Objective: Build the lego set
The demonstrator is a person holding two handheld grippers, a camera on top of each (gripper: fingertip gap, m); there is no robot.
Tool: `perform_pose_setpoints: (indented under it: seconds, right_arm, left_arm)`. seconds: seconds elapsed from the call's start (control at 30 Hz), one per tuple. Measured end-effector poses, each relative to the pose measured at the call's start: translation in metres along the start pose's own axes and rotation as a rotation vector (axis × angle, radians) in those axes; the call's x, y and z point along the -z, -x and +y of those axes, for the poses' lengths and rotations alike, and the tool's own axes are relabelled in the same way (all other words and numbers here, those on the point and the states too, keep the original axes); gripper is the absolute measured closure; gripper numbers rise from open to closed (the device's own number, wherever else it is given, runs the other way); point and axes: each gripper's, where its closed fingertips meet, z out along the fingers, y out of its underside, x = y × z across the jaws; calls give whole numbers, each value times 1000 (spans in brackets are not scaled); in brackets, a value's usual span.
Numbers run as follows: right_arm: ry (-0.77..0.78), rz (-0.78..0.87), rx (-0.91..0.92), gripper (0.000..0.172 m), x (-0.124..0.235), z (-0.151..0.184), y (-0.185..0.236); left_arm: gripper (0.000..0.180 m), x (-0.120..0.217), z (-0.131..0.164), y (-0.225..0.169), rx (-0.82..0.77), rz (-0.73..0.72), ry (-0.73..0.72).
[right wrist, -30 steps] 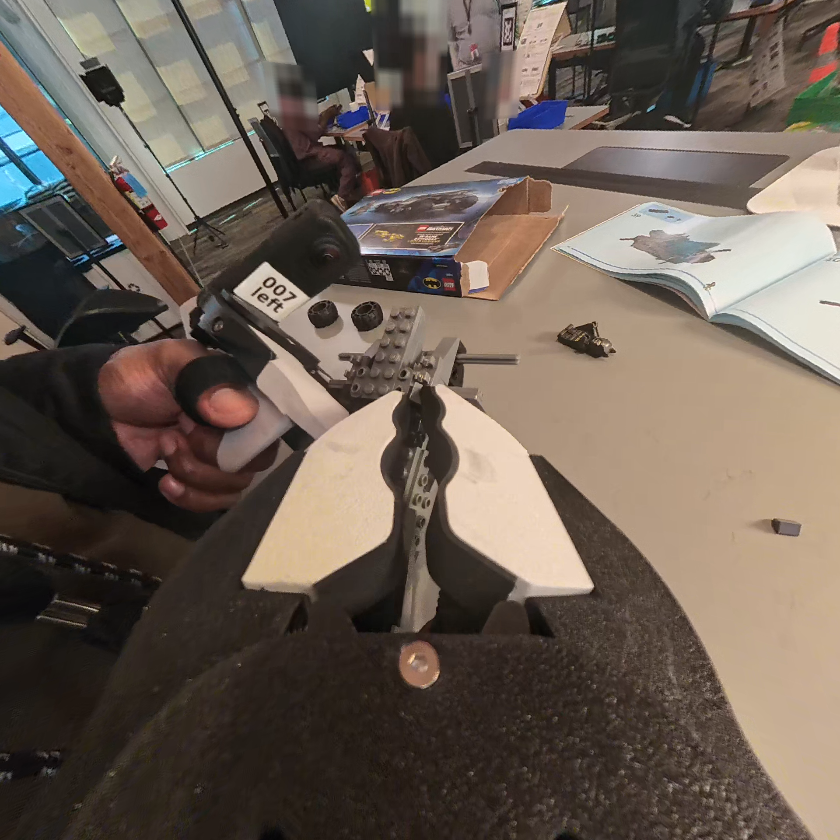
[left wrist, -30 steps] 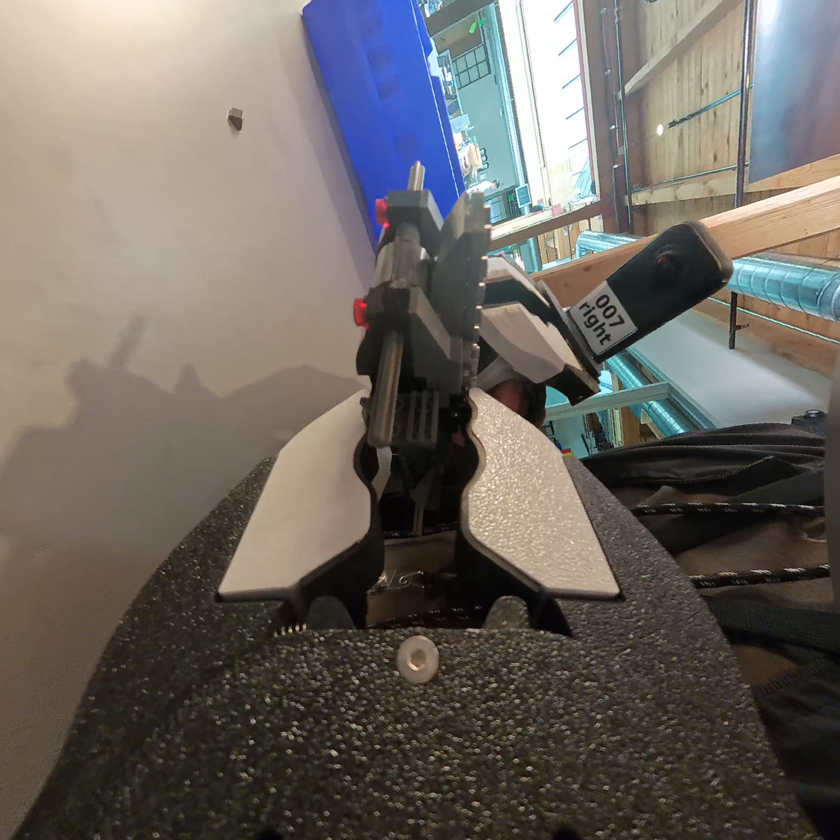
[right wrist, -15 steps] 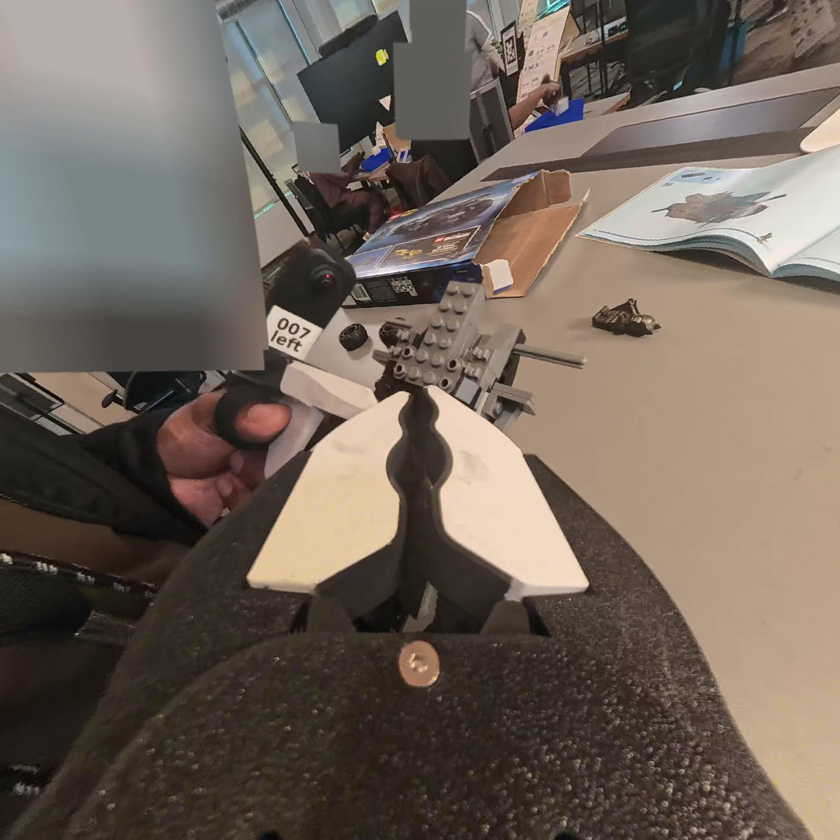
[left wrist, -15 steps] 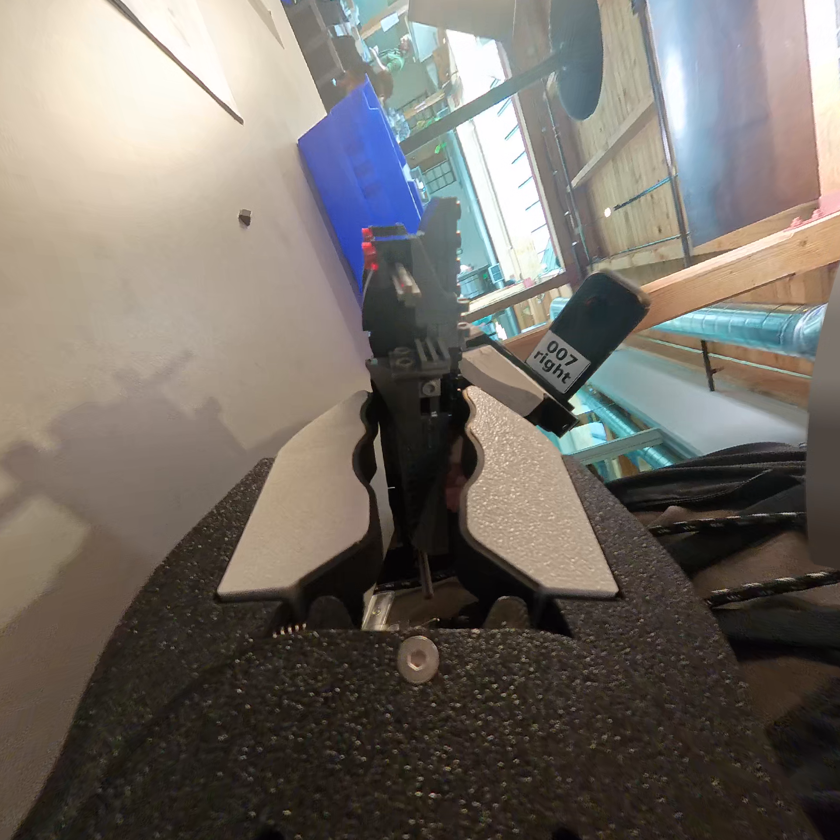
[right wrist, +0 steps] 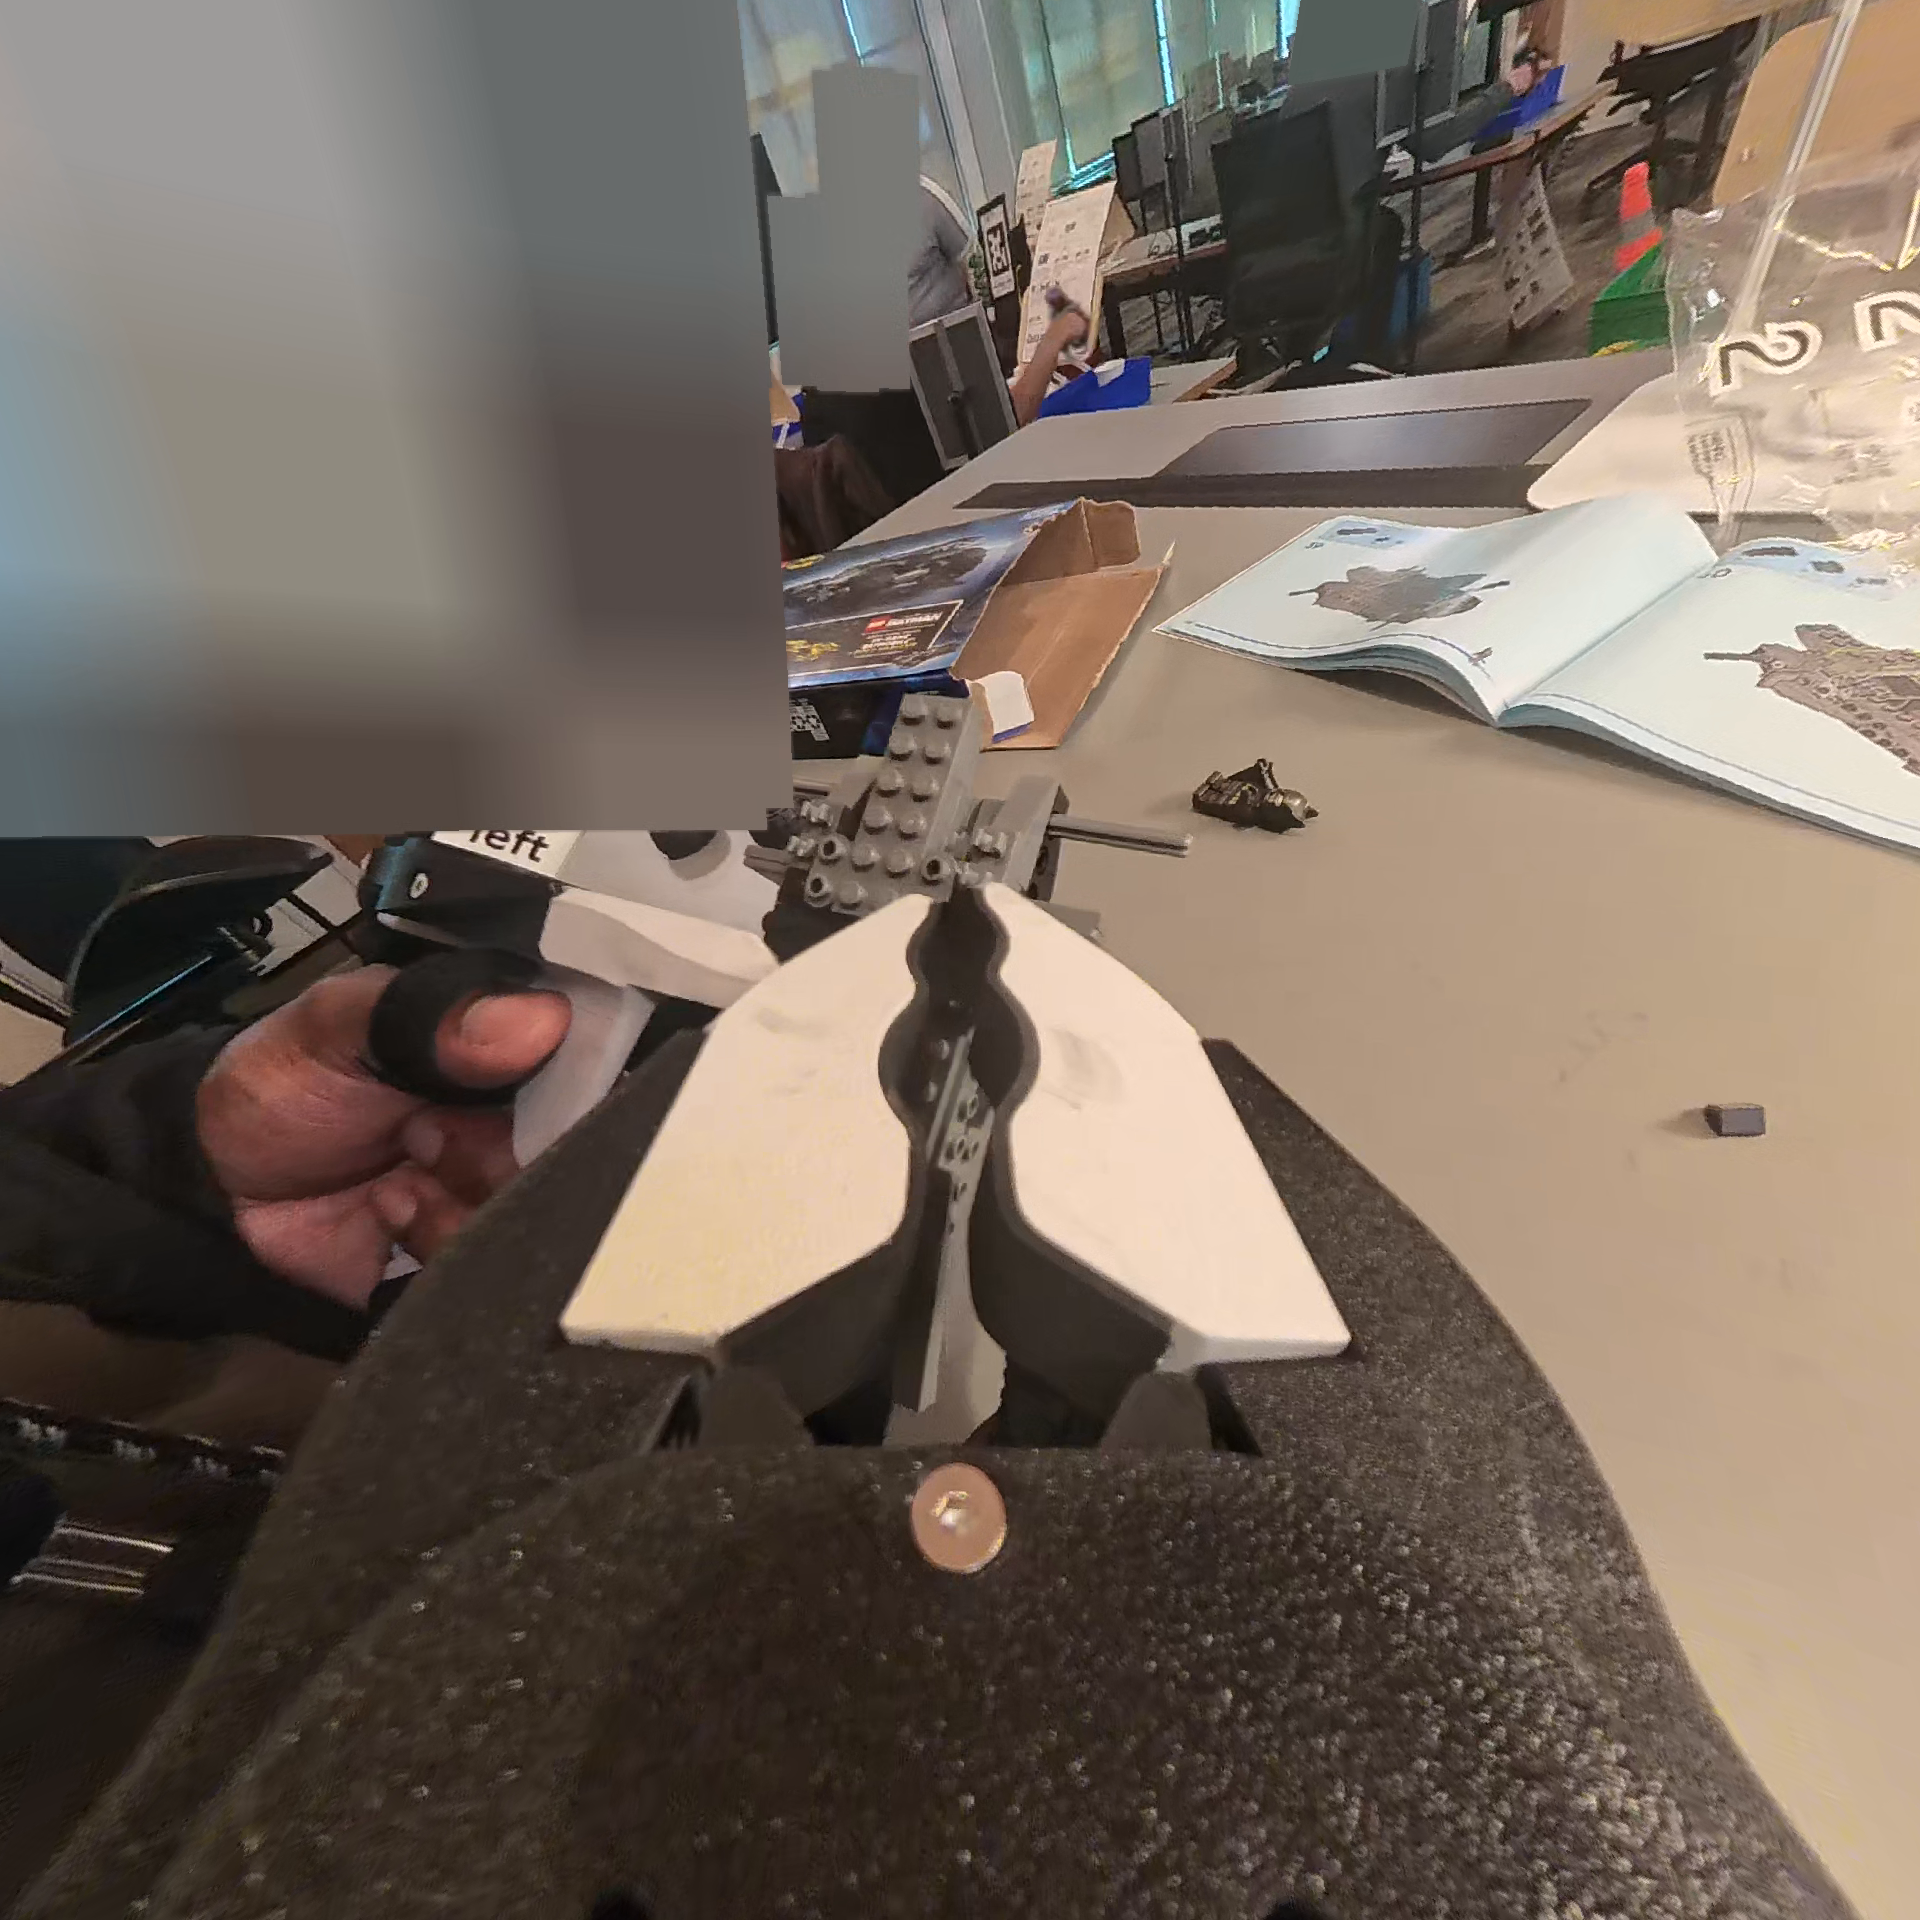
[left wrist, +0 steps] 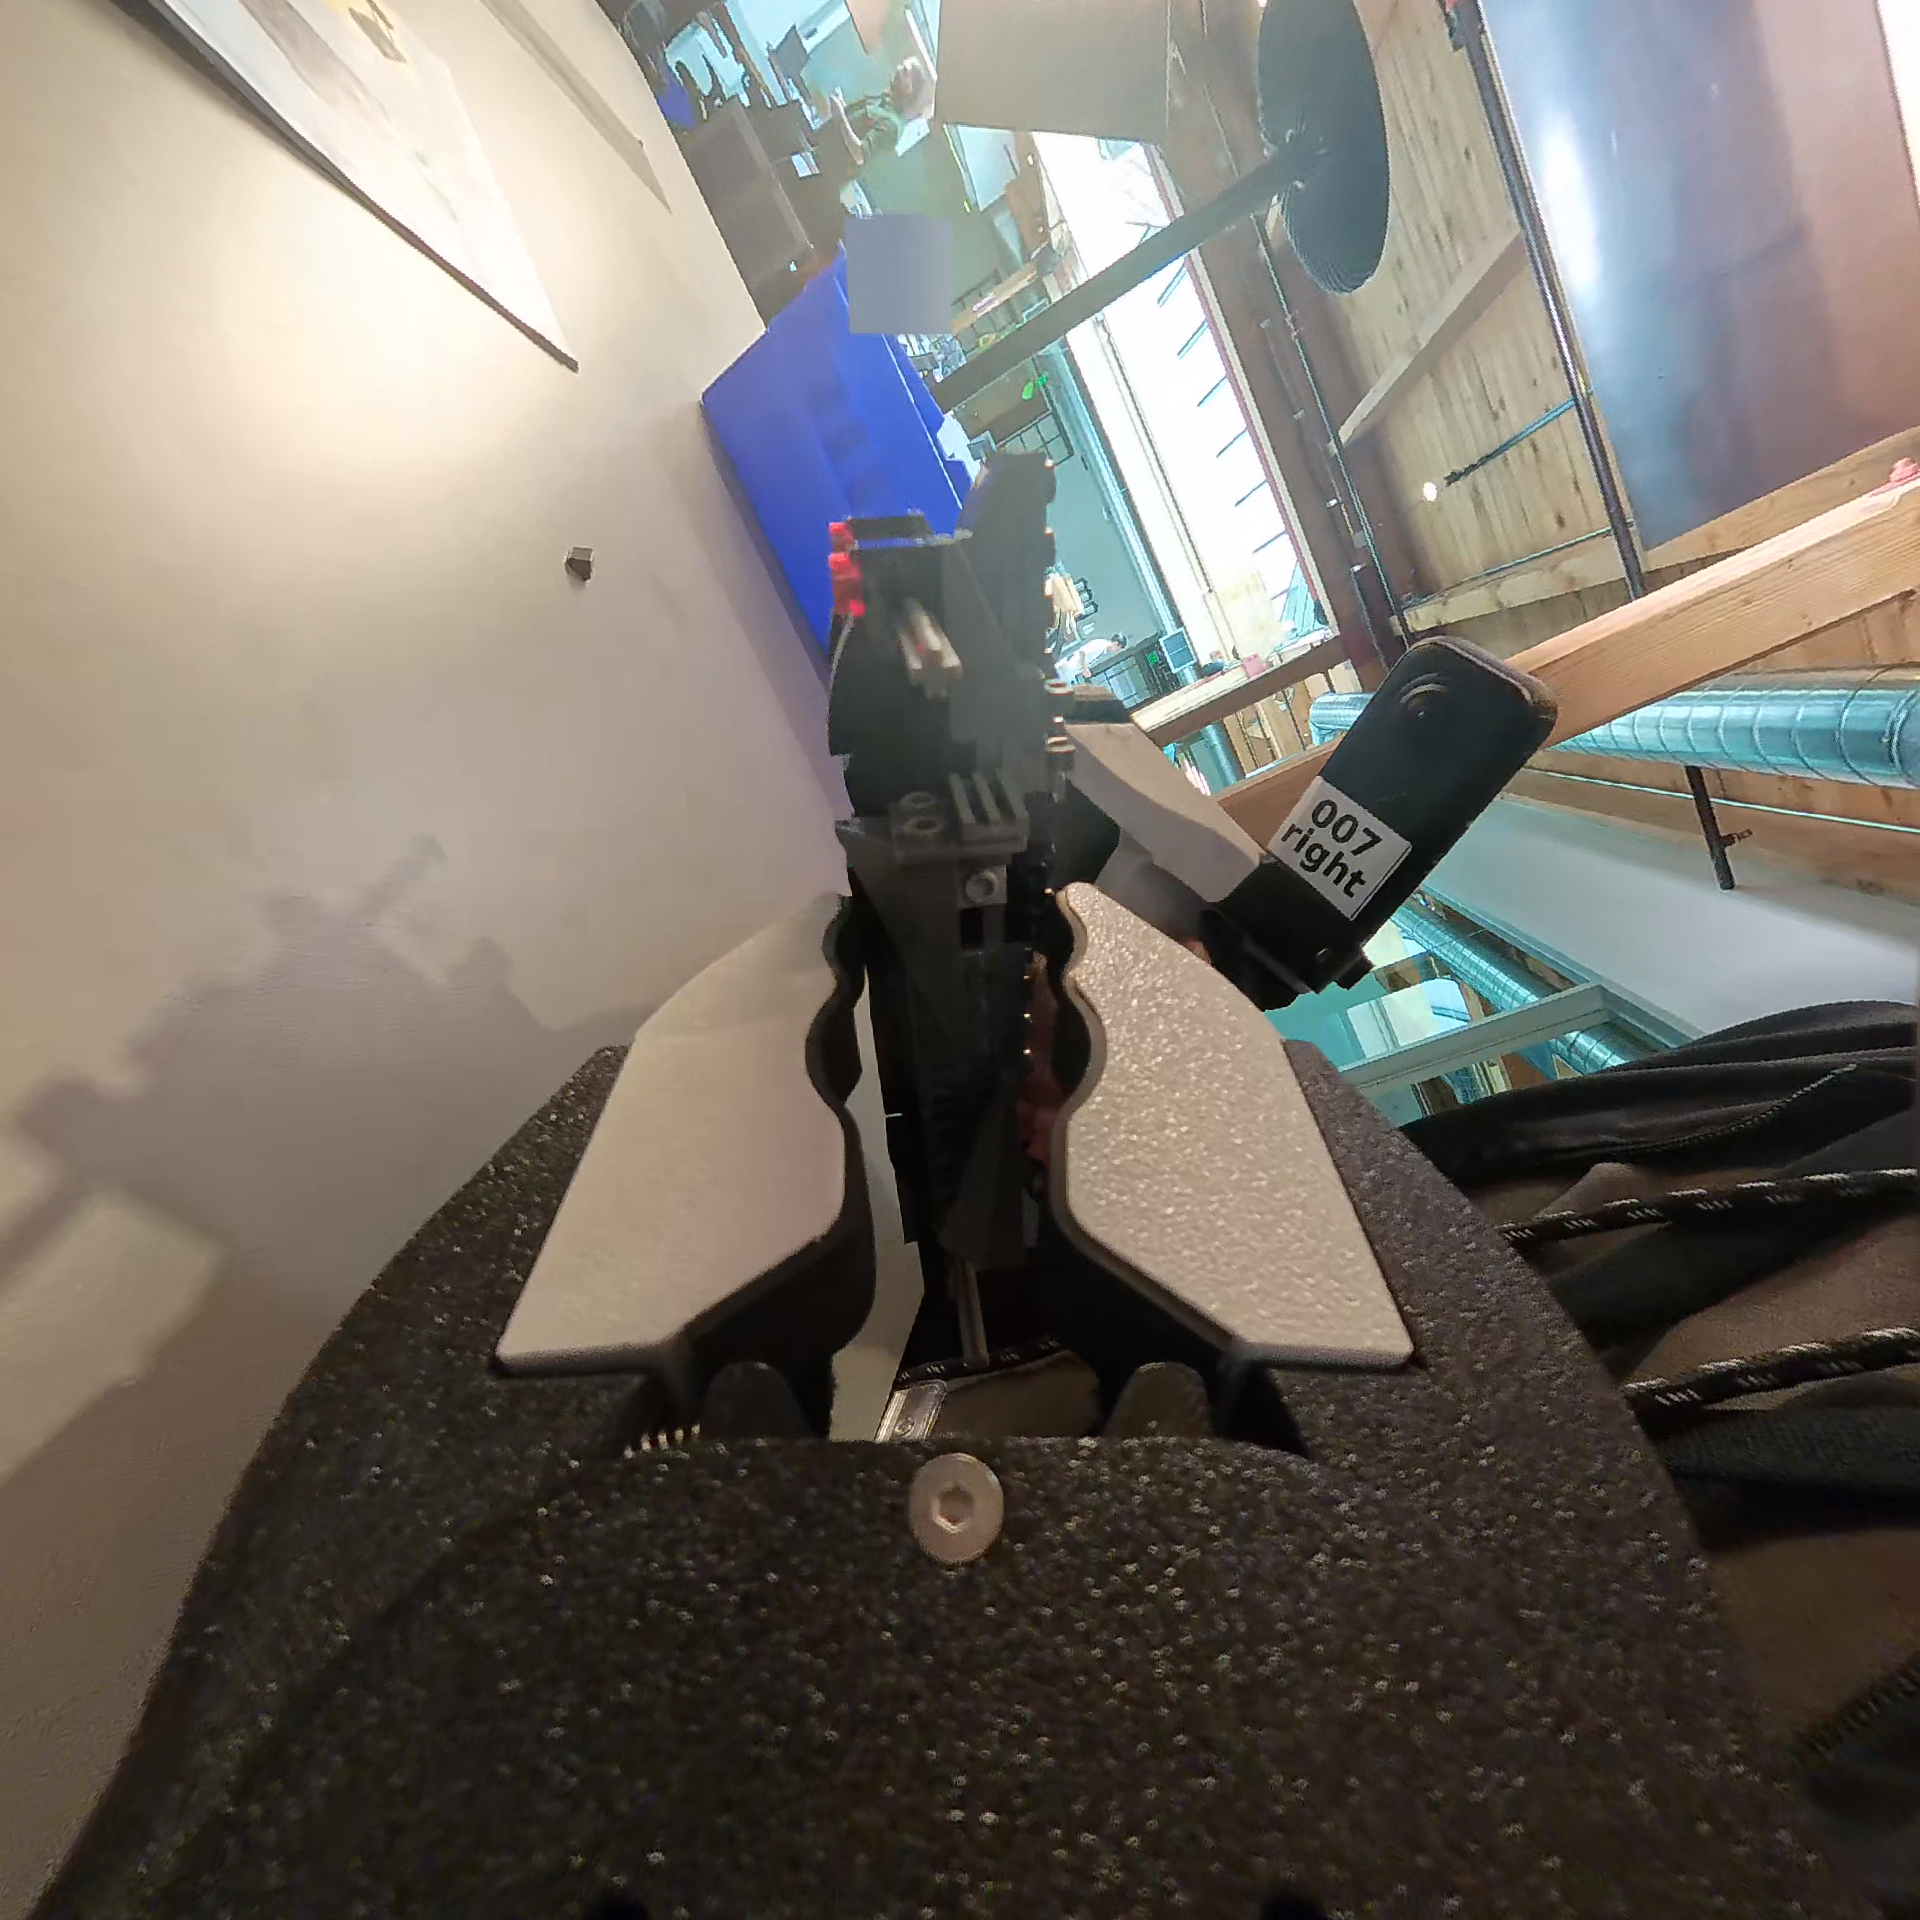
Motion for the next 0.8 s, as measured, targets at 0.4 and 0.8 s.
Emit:
perform_pose_setpoints:
  seconds: [0.4, 0.8]
  right_arm:
    - [-14, -44, -51, 167, 2, 1, 1]
    - [-36, -79, -72, 163, 4, -1, 3]
  left_arm:
    - [146, -1, 1, 0, -58, -29, 12]
    - [146, -1, 3, -5, -112, -25, 47]
